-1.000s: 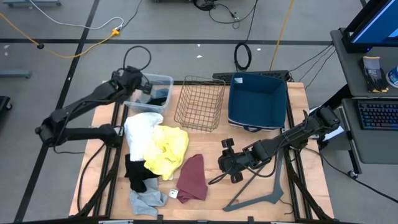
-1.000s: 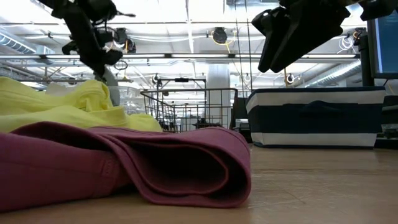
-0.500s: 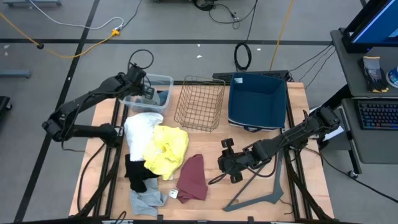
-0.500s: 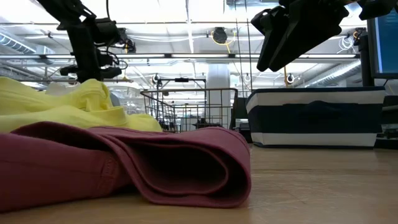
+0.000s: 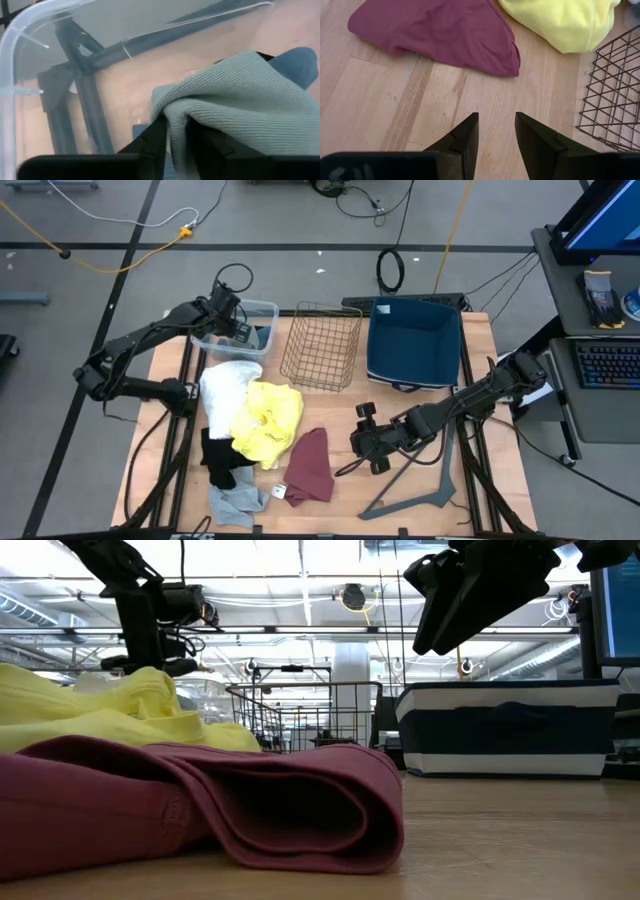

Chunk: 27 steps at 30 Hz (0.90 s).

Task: Pick & Place Cloths
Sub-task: Put the gray sock into the transparent bin, then put the red boxer into the gold wire basket

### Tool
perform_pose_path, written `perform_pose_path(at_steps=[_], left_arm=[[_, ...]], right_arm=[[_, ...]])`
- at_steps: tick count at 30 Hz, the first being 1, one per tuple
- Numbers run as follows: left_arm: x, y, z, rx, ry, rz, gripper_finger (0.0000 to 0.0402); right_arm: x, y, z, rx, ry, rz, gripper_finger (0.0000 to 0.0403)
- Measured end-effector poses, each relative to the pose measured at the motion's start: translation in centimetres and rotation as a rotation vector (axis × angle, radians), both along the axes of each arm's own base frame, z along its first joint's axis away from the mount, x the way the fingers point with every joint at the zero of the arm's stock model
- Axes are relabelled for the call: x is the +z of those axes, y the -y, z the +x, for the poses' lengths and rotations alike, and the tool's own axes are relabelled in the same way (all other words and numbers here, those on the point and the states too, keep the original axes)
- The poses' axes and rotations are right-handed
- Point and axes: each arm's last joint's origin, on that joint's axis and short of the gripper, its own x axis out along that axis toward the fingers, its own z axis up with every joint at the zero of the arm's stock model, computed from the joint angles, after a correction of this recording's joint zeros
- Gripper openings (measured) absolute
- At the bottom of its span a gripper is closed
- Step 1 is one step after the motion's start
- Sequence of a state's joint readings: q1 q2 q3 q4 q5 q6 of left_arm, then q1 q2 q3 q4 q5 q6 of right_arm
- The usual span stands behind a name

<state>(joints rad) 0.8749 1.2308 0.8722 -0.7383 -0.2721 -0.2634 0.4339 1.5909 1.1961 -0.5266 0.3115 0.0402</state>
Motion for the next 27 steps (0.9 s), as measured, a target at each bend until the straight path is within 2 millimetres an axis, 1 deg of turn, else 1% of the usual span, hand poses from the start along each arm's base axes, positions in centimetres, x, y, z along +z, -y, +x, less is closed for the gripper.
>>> perform_pose_path(at_steps=[8, 11, 14, 17, 21, 24, 27], left_arm=[[0.2, 0.1, -0.1, -0.008, 0.006, 0.004, 0.0210], [0.8, 0.4, -0.3, -0.017, 0.020, 0.027, 0.0247], [1.7, 0.9, -0.7, -0.052, 0.026, 0.066, 0.0274], [2.7, 1.6, -1.3, -0.057, 0.056, 0.110, 0.0292], [4.0, 2.5, -2.1, -0.059, 0.095, 0.169, 0.0305], [4.8, 3.2, -2.6, -0.057, 0.126, 0.207, 0.0307], [5.5, 3.9, -3.0, -0.059, 0.194, 0.220, 0.0304]], right_arm=[[0.0, 0.0, 0.0, 0.000, 0.000, 0.000, 0.0118], [0.0, 0.0, 0.0, 0.000, 0.000, 0.000, 0.0118], [0.0, 0.0, 0.0, 0.000, 0.000, 0.000, 0.0118], [0.0, 0.0, 0.0, 0.000, 0.003, 0.002, 0.0118], [0.1, -0.1, 0.1, 0.000, 0.018, 0.009, 0.0118], [0.2, -0.1, 0.2, 0.000, 0.026, 0.014, 0.0118], [0.2, -0.1, 0.2, 0.001, 0.027, 0.013, 0.0118]])
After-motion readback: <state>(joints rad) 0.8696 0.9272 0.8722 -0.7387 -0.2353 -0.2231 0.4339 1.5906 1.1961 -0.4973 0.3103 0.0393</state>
